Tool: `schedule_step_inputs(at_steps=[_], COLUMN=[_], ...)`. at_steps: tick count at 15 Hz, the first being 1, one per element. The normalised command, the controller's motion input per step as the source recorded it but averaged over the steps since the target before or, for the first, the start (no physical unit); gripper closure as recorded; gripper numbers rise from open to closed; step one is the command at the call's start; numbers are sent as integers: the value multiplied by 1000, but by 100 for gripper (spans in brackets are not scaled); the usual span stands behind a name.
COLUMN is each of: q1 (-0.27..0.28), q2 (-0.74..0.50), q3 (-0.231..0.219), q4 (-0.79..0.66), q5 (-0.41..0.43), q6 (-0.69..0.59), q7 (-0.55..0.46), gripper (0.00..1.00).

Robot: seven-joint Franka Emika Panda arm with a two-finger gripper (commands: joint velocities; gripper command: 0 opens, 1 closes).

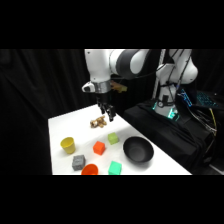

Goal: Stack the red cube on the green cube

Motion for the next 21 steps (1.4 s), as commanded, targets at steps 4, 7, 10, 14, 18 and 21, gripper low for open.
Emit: schedule_step_inputs(at_steps=[4, 7, 10, 14, 18, 21], q1=[-19, -16, -22, -9, 42, 95], q2=[149, 268, 268, 186, 132, 58], q3=[27, 43, 40, 21, -25, -70], q4=[171, 342, 393, 254, 79, -42], q5=[87, 146, 176, 195, 134, 98], q6=[54, 53, 33, 85, 201, 254], q7=[28, 30, 85, 273, 420, 445], gripper=[0, 0, 0, 0, 0, 0])
